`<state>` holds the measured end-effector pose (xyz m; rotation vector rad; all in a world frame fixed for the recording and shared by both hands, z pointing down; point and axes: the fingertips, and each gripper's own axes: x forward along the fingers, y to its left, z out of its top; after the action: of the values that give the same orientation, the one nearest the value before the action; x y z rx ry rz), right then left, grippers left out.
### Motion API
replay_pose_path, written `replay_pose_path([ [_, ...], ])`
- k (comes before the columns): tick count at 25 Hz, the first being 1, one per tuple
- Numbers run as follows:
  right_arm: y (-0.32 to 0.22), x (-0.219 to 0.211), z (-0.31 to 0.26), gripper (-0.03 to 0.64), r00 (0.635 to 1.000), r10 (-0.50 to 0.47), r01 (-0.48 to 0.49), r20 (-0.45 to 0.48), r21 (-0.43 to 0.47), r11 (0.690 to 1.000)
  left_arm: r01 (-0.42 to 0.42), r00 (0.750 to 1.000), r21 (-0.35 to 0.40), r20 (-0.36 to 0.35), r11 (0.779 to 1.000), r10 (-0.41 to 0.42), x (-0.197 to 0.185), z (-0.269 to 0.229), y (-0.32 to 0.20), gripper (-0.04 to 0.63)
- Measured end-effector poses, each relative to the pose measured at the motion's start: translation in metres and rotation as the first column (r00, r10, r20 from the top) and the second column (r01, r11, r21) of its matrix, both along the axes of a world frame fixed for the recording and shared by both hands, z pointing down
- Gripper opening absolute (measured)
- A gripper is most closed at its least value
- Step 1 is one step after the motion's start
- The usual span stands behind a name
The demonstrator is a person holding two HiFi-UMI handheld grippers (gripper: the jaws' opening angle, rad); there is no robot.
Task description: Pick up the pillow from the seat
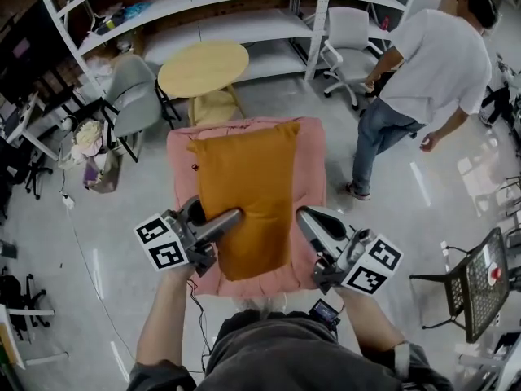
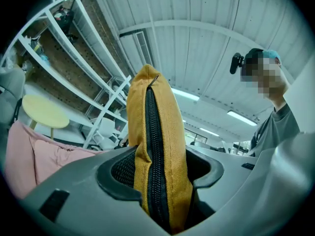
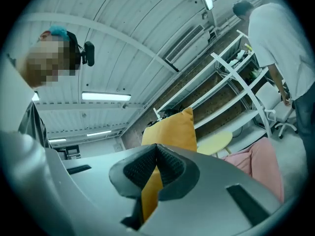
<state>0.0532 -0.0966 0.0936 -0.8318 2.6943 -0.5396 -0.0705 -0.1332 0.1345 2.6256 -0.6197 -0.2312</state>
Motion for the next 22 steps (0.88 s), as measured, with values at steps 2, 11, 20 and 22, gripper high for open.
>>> replay_pose_path([
  [2,-0.001,0.009,-0.009,0.012,1.0,0.0,0.0,0.007,0.013,1.0,0.004,1.0,0.014,-0.005,1.0,-0.004,0.008,-0.011,-0.001,0.268],
  [11,0.001,0.012,-0.028,0.012,1.0,-0.018,0.016,0.025,0.051,0.999,0.02,1.0,0.054,0.0,0.998,-0.02,0.012,-0.033,-0.001,0.264],
  [20,0.0,0.003,-0.03,0.012,0.999,-0.034,0.033,0.01,0.061,0.998,0.035,0.999,0.048,0.002,0.998,-0.035,0.007,-0.032,-0.001,0.264],
  [22,0.0,0.001,-0.028,0.012,0.999,-0.038,0.038,0.002,0.057,0.998,0.037,0.999,0.043,0.001,0.998,-0.037,0.005,-0.03,-0.001,0.264],
])
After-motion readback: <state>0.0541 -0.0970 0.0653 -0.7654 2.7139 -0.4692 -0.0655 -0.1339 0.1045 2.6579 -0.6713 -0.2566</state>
